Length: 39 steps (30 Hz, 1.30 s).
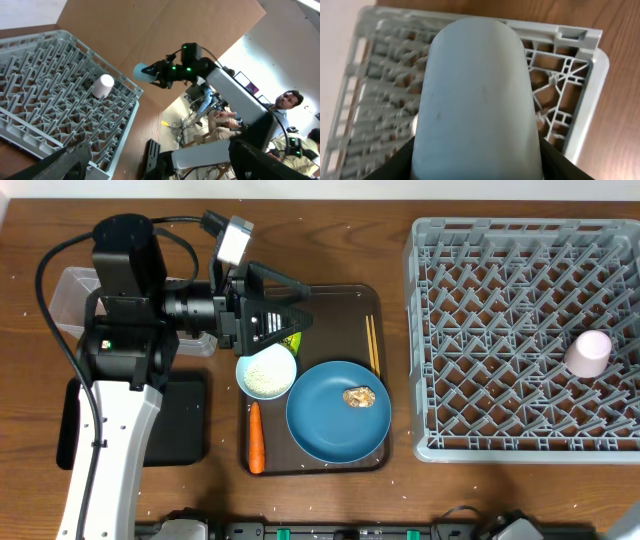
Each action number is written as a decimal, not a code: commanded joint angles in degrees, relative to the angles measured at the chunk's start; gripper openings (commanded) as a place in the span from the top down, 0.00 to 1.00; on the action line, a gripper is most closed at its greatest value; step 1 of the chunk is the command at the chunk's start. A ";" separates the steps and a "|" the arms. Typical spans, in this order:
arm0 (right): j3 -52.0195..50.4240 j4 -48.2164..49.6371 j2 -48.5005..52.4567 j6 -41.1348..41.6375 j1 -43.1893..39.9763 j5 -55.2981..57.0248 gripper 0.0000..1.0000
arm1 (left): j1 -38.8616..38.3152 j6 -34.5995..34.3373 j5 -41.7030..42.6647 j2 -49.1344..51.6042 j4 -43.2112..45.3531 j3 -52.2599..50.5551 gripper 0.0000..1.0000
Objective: Sort waste into correct bins and load items into the dishwasher rack
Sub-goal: 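Place the light-blue cup in the rack's right edge with right gripper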
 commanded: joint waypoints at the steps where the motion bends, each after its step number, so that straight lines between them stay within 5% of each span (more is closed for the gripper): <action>1: 0.11 1.84 5.09 4.24 -1.46 -2.03 0.55 | 0.20 -0.09 0.98 -0.52 0.07 0.11 0.11; 10: 0.11 7.93 17.00 7.43 -1.64 -7.80 0.53 | 0.20 -0.07 0.98 -0.50 0.04 -0.20 0.11; 21: 0.68 12.79 18.01 11.69 -3.37 -21.64 0.24 | 0.20 -0.09 0.98 -0.50 0.00 -0.50 0.11; 32: 5.07 17.77 8.33 9.14 -4.20 -41.27 0.23 | 0.20 0.37 0.94 -0.50 -1.16 -0.50 0.11; 39: 6.12 16.94 -6.10 6.03 0.90 -42.99 0.18 | 0.20 0.33 -5.77 -0.61 -1.68 -0.50 0.10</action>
